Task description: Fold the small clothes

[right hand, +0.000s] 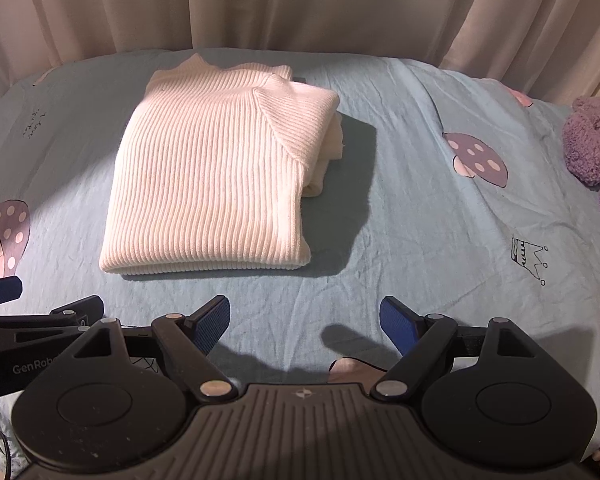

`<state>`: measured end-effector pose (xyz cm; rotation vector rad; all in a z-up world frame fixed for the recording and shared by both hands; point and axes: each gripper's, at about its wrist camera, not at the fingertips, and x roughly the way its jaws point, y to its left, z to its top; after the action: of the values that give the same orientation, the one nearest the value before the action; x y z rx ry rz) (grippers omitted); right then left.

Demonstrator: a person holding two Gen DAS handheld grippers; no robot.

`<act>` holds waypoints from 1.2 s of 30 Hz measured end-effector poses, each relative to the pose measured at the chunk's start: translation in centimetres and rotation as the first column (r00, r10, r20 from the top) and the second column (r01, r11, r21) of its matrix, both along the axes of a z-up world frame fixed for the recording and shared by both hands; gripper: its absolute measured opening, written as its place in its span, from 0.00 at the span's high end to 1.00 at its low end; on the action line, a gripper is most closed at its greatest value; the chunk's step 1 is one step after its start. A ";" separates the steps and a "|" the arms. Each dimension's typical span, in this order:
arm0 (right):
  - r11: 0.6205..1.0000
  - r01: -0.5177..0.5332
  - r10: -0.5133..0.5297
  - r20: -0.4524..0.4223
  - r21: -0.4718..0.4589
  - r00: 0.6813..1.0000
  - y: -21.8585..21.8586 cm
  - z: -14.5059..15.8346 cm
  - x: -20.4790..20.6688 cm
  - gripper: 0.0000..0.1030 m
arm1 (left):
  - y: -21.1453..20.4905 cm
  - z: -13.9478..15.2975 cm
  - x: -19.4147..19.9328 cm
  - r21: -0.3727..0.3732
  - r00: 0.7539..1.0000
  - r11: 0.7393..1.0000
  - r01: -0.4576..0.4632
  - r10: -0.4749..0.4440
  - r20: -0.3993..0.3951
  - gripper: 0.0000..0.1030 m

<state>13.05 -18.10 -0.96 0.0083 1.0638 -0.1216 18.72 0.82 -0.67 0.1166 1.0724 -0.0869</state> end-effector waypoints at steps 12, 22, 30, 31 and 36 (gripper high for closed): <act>1.000 -0.001 0.001 0.000 -0.006 1.000 0.1 0.0 0.2 0.20 | 0.0 0.0 0.3 -0.009 1.000 1.000 0.005 -0.005 -0.013 0.11; 1.000 -0.001 0.001 -0.004 -0.007 1.000 -0.1 -0.1 0.2 0.20 | -0.3 -0.1 0.2 -0.019 1.000 1.000 0.004 -0.004 -0.028 0.11; 1.000 0.003 -0.003 -0.007 -0.006 1.000 -0.1 0.0 0.2 0.20 | -0.3 -0.1 0.3 -0.016 0.999 1.000 0.007 -0.007 -0.031 0.11; 1.000 0.003 -0.003 -0.007 -0.006 1.000 -0.2 0.0 0.2 0.20 | -0.3 -0.1 0.3 -0.016 1.000 1.000 0.007 -0.008 -0.031 0.11; 1.000 0.007 -0.007 -0.007 -0.006 1.000 0.0 0.0 0.2 0.20 | -0.3 -0.1 0.2 -0.016 0.999 1.000 0.006 -0.007 -0.031 0.11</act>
<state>13.27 -18.09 -0.96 0.0064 1.0700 -0.1307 18.95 0.51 -0.76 0.1047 1.1021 -0.1037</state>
